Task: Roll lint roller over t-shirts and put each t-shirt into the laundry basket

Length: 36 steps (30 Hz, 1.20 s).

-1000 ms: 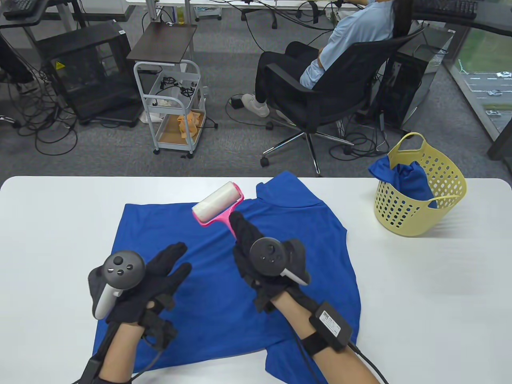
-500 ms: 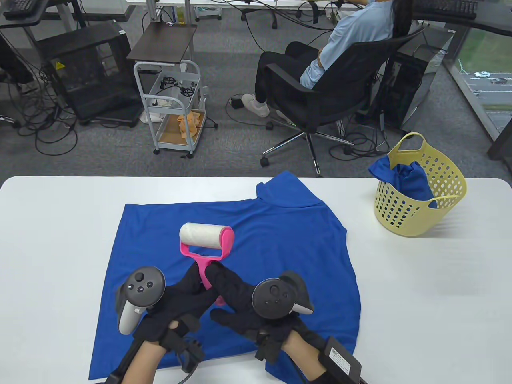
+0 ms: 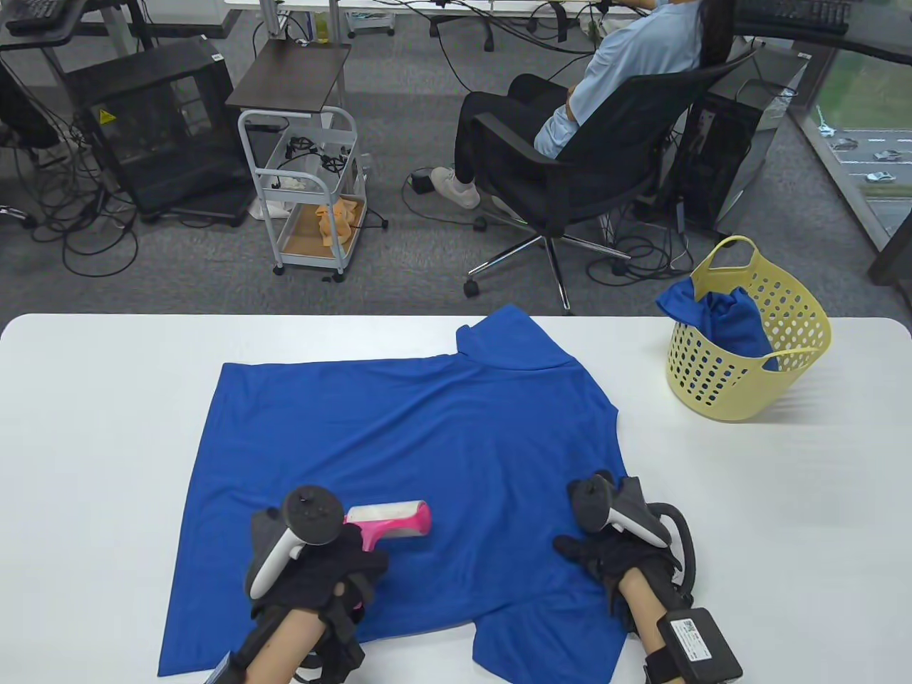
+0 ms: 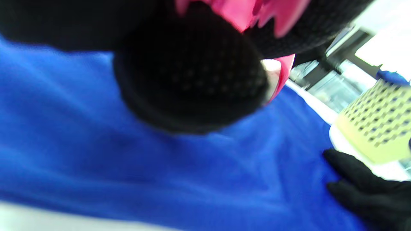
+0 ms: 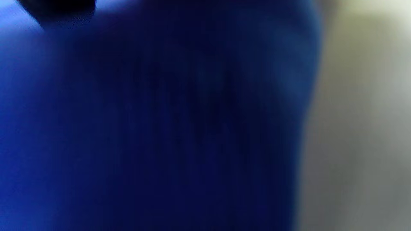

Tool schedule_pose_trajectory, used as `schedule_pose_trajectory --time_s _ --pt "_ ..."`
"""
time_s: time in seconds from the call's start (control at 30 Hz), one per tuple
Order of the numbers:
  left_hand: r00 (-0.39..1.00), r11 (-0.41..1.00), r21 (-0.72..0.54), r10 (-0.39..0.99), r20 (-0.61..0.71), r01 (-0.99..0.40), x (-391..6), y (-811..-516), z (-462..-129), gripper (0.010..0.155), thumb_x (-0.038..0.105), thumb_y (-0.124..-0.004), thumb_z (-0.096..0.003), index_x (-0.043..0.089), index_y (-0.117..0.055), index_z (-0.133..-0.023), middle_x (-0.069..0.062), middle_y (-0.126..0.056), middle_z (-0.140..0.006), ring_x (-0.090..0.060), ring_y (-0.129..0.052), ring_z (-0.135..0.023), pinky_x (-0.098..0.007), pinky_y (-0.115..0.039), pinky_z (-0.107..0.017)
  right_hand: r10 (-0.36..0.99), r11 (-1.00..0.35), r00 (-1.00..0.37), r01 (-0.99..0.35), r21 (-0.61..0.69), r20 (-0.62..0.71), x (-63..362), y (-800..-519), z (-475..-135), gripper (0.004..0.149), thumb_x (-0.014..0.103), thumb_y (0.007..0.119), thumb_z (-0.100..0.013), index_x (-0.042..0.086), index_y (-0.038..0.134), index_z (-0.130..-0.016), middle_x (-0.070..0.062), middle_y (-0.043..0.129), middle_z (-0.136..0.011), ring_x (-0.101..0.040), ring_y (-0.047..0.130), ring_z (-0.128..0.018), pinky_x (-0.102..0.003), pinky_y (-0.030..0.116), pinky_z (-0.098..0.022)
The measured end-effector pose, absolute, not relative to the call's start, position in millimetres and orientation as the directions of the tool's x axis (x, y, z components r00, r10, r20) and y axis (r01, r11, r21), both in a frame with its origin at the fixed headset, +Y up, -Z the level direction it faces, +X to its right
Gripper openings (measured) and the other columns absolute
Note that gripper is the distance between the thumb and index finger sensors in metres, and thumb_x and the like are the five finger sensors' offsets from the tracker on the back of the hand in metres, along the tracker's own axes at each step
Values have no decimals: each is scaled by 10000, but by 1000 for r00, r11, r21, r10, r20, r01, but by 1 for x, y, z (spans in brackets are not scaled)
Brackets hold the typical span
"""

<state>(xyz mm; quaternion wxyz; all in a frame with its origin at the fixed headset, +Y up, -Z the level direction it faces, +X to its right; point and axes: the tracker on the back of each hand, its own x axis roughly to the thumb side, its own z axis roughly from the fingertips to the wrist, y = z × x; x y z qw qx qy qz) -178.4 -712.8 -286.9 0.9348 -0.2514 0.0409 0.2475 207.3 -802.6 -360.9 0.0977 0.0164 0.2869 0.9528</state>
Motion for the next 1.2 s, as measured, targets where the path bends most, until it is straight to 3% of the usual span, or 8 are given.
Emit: schedule_pose_trajectory --time_s 0.07,0.13,0.23,0.43,0.8,0.9,0.97,1.2 --pt "915 771 -492 349 -202 -403 -166 -716 -287 684 498 -754 -504 53 -605 -1001 -83 -903 -694 -51 -1097 -119 -200 -926 -68 212 -806 -975 -214 551 -69 208 -802 -361 796 654 561 -493 349 73 -1042 -78 -89 -1106 -395 -74 -966 -711 98 -630" --pt "945 787 -522 275 -178 -328 -152 -719 -289 694 506 -745 -508 64 -579 -1016 -68 -904 -684 -35 -1080 -110 -195 -914 -69 87 -816 -996 -85 572 -24 202 -802 -361 801 680 488 -482 345 2 -1025 -97 -106 -1097 -413 -61 -968 -719 147 -641" --pt "975 819 -536 124 -184 -205 -134 -718 -293 704 508 -711 -527 68 -523 -1043 -69 -890 -645 -53 -1053 -111 -221 -895 -83 100 -807 -993 -119 578 -64 199 -803 -356 792 675 441 -483 325 -36 -1009 -117 -135 -1078 -431 -77 -949 -727 141 -631" --pt "976 855 -511 -27 -217 -90 -110 -726 -348 709 536 -629 -541 85 -455 -1060 -62 -865 -679 -39 -1047 -139 -212 -894 -103 102 -771 -990 -143 620 -101 199 -802 -349 804 665 460 -488 315 -59 -992 -130 -167 -1052 -442 -110 -923 -733 120 -620" --pt "935 872 -442 46 -352 -209 -105 -743 -496 722 544 -601 -537 128 -365 -1079 -71 -841 -720 -88 -1061 -227 -251 -899 -172 138 -764 -985 -170 623 -99 202 -802 -348 808 660 478 -493 312 -50 -996 -124 -180 -1050 -439 -134 -914 -735 95 -612" --pt "938 858 -452 89 -336 -243 -109 -755 -523 735 539 -590 -539 160 -285 -1090 -73 -802 -792 -132 -1072 -356 -285 -905 -279 142 -764 -985 -171 622 -95 201 -802 -347 808 657 477 -493 311 -53 -995 -124 -184 -1047 -440 -131 -912 -735 86 -609" --pt "936 845 -462 118 -331 -270 -117 -763 -527 745 543 -588 -536 159 -259 -1083 -43 -796 -827 -145 -1086 -455 -300 -914 -364 136 -767 -987 -161 621 -88 201 -802 -347 808 658 470 -493 307 -57 -996 -130 -183 -1048 -445 -128 -912 -738 91 -609" --pt "873 818 -305 449 -192 -488 -154 -748 -505 701 512 -632 -513 161 -380 -1065 -31 -825 -823 -114 -1080 -391 -291 -915 -305 154 -756 -983 -180 629 -97 201 -802 -347 808 649 471 -497 306 -69 -990 -129 -203 -1037 -444 -154 -899 -738 67 -598"
